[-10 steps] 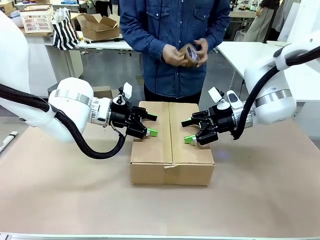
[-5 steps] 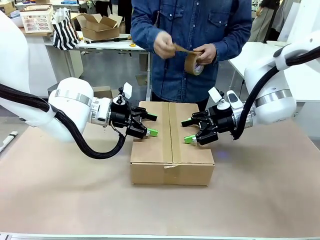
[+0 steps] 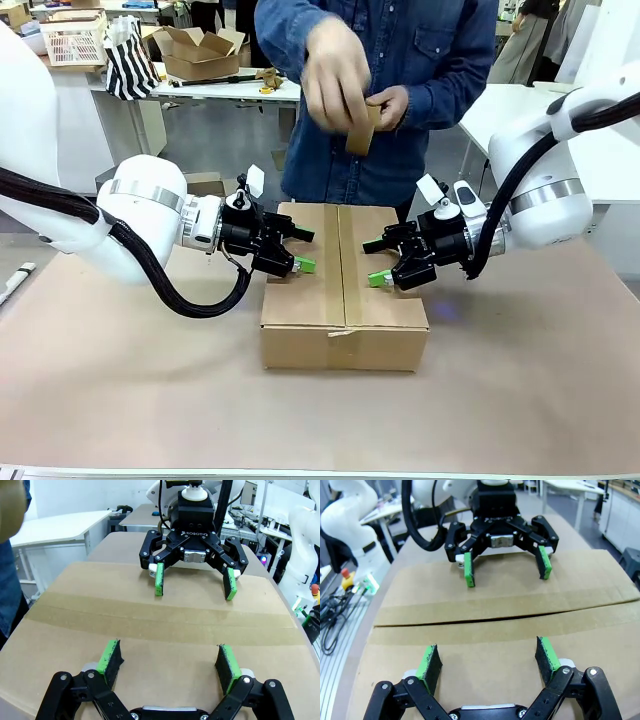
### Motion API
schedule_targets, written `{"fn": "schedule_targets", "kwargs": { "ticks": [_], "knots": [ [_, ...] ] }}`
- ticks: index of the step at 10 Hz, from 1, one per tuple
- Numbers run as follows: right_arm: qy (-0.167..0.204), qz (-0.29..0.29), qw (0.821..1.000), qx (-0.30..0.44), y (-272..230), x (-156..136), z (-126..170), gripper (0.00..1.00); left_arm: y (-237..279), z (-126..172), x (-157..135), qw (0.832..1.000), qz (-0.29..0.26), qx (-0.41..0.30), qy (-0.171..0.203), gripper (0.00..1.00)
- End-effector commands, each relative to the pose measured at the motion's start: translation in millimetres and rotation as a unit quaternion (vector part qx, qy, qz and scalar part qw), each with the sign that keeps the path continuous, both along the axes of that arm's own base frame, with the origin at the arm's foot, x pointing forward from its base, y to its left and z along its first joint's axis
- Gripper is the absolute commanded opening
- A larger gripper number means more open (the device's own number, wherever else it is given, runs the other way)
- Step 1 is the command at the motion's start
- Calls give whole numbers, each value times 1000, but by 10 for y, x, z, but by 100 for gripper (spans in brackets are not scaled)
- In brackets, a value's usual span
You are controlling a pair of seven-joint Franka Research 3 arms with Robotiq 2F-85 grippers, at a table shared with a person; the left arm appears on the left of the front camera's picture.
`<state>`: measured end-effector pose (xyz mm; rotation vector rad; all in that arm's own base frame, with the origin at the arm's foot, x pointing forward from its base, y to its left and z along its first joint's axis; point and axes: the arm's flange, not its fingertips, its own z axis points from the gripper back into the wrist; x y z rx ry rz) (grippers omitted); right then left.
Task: Pack the gift set into the box.
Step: Press and hold the closed box until the human finishes sealing it.
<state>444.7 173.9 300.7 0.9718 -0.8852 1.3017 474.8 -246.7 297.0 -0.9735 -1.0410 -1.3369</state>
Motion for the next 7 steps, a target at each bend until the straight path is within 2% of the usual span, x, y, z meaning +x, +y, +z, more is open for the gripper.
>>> {"fn": "schedule_targets", "kwargs": {
  "ticks": [1, 7],
  "knots": [
    [-3, -3, 1000, -7, 26, -6, -31, 100, 12, -17, -9, 1000, -1, 0, 0, 100],
    [-3, -3, 1000, -7, 26, -6, -31, 100, 12, -17, -9, 1000, -1, 0, 0, 100]
  ]
}}
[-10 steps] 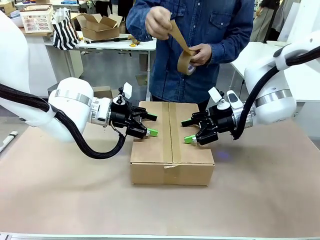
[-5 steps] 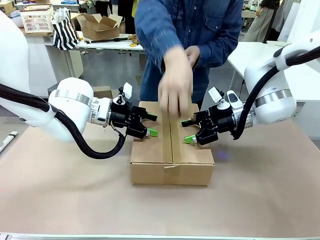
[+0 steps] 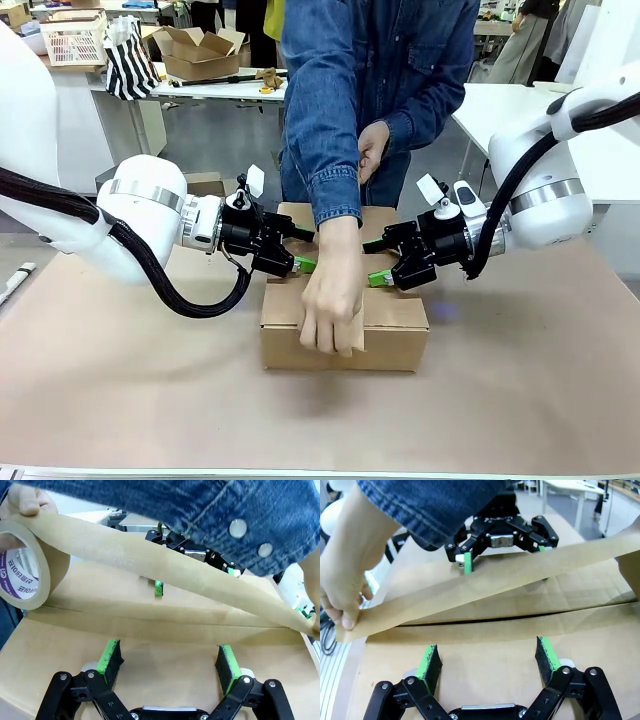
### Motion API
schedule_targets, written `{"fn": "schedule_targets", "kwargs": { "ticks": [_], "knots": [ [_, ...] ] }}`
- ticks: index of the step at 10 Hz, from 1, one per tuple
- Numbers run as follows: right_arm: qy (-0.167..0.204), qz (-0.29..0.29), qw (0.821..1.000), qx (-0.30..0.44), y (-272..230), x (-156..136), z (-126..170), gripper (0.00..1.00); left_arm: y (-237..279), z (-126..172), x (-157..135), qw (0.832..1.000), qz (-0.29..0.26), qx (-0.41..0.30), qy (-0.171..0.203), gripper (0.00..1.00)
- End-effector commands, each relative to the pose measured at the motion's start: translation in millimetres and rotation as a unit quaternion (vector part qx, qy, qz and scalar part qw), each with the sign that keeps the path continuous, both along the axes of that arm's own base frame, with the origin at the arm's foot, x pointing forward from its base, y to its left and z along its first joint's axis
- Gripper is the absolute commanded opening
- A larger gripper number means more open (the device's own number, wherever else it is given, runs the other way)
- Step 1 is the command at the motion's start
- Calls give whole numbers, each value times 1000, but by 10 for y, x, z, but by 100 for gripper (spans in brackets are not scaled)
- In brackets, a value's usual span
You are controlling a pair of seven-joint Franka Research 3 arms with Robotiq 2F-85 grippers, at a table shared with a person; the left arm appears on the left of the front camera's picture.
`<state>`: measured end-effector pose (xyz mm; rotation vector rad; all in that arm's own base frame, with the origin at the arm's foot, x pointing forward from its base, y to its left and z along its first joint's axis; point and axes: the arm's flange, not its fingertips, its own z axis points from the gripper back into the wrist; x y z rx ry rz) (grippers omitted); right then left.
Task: Pack the gift set into the box.
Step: Press and hold the closed box until the human finishes sealing it.
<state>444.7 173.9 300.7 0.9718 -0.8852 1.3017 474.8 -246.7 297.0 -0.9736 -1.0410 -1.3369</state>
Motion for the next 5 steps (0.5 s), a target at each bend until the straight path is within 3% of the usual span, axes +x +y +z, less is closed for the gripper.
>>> {"fn": "schedule_targets", "kwargs": {
  "ticks": [1, 5],
  "knots": [
    [-3, -3, 1000, -7, 26, -6, -31, 100, 12, -17, -9, 1000, -1, 0, 0, 100],
    [-3, -3, 1000, -7, 26, -6, -31, 100, 12, -17, -9, 1000, -1, 0, 0, 100]
  ]
}}
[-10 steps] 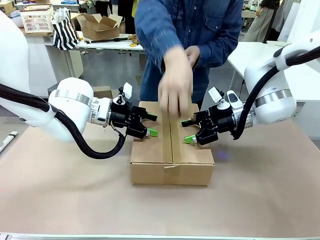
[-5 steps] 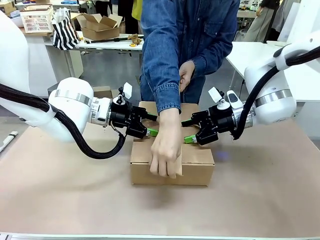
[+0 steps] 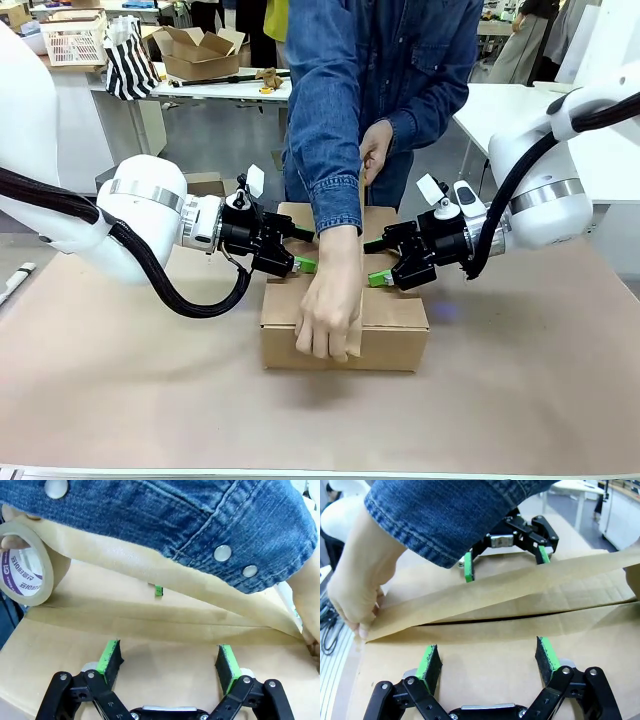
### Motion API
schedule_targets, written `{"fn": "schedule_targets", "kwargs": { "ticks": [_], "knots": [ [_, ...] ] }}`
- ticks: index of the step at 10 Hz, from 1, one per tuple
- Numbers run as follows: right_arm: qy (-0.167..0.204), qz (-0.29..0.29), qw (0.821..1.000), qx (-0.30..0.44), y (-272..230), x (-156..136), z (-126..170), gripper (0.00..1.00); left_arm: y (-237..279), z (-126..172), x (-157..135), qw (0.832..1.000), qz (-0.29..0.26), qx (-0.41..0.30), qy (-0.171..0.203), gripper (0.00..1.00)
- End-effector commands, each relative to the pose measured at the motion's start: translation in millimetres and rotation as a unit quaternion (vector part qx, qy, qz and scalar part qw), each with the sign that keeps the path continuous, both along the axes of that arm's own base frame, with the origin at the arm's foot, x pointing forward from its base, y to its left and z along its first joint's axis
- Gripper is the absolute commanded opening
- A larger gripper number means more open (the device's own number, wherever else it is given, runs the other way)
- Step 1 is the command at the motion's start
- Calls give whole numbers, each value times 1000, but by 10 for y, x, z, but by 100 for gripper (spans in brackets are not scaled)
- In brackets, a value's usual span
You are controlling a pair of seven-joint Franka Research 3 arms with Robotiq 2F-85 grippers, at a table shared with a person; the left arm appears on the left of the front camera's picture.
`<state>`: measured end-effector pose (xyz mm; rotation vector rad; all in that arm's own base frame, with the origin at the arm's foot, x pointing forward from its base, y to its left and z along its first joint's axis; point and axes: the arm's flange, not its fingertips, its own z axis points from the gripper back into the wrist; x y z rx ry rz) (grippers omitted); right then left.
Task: Pack the gift set into the box.
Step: Press and hold the closed box until the human finishes sealing it.
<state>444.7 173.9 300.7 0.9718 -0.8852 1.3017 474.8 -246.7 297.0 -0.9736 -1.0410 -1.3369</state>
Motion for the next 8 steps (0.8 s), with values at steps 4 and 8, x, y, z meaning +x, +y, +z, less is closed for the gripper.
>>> {"fn": "schedule_targets", "kwargs": {
  "ticks": [4, 8],
  "knots": [
    [-3, -3, 1000, -7, 26, -6, -31, 100, 12, -17, -9, 1000, -1, 0, 0, 100],
    [-3, -3, 1000, -7, 26, -6, -31, 100, 12, -17, -9, 1000, -1, 0, 0, 100]
  ]
}}
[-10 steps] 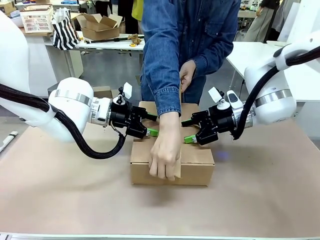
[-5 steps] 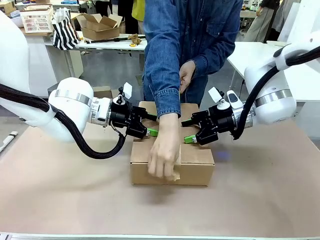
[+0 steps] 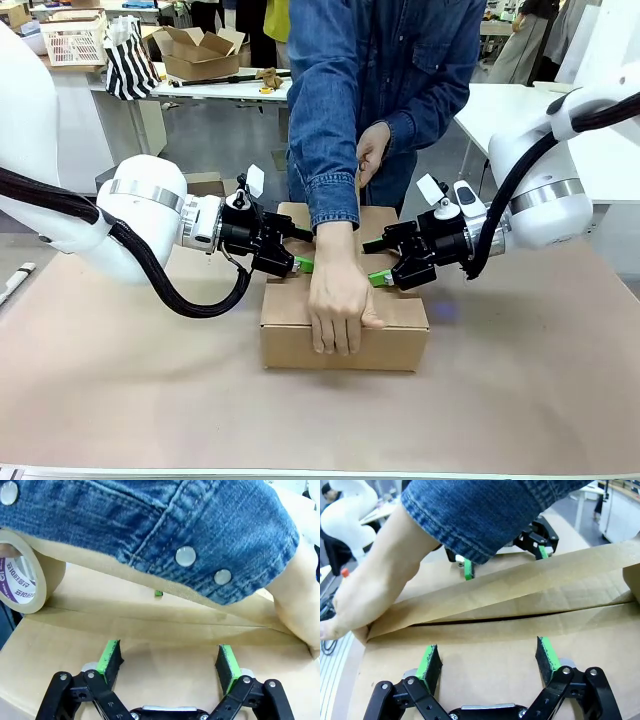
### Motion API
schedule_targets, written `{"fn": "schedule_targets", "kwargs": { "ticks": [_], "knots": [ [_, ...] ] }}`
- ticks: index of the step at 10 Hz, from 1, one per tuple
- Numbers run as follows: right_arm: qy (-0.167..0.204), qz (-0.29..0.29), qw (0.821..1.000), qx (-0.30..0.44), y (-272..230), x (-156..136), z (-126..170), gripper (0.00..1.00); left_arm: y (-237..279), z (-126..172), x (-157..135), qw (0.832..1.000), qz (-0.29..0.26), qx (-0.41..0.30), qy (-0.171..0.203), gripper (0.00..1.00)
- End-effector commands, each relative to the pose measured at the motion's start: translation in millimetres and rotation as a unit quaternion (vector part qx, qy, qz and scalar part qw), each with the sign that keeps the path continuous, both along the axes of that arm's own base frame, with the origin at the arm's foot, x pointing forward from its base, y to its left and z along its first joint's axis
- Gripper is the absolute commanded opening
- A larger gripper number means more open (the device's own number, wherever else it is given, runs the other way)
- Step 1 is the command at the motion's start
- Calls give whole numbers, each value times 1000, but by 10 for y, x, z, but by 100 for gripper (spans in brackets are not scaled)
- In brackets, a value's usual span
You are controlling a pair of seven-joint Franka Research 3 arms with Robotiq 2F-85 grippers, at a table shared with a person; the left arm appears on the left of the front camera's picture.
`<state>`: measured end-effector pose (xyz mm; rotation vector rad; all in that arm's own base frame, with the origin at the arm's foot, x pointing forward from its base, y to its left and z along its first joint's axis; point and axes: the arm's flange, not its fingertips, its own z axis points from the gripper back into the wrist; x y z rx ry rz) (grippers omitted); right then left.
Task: Pack the gift set into the box.
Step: Press and hold the closed box until the human finishes sealing it.
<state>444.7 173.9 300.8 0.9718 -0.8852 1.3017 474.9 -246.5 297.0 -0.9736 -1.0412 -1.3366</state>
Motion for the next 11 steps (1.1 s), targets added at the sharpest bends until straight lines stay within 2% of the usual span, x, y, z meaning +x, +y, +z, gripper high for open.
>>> {"fn": "schedule_targets", "kwargs": {
  "ticks": [1, 11],
  "knots": [
    [-3, -3, 1000, -7, 25, -7, -31, 100, 10, -18, -10, 1000, -1, 0, 0, 100],
    [-3, -3, 1000, -7, 25, -7, -31, 100, 10, -18, -10, 1000, -1, 0, 0, 100]
  ]
}}
